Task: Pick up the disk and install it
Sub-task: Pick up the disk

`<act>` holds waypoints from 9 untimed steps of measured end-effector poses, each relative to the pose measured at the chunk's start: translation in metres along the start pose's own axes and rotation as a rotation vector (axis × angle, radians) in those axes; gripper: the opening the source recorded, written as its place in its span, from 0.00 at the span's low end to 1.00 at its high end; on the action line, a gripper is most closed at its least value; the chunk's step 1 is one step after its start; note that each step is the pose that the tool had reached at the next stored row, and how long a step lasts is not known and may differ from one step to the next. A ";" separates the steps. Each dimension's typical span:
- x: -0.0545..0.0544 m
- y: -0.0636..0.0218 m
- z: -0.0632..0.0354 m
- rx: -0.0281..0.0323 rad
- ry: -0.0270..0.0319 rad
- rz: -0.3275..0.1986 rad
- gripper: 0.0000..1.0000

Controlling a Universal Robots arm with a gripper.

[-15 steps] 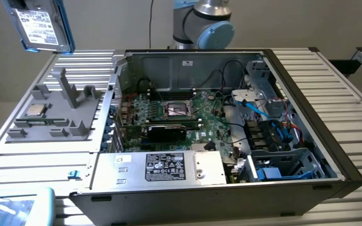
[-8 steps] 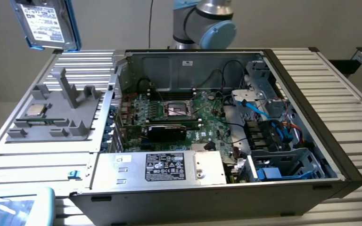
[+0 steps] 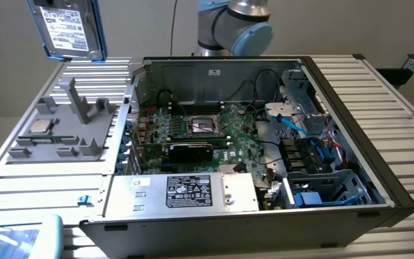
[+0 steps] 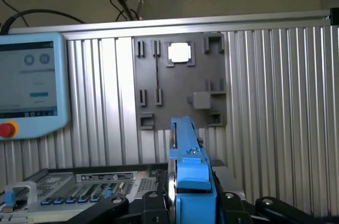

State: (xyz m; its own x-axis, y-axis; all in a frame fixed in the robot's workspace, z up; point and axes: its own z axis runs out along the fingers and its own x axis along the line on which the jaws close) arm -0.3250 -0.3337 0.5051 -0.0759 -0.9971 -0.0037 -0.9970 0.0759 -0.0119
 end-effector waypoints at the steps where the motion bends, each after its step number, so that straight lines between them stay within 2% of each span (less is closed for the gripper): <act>1: 0.001 -0.0043 -0.0002 -0.0001 0.0000 0.000 0.37; 9: 0.011 -0.0399 -0.0027 -0.0002 -0.0006 0.000 0.37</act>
State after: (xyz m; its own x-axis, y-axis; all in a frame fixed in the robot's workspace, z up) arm -0.2861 -0.3478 0.5083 -0.0757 -0.9971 -0.0043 -0.9971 0.0758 -0.0117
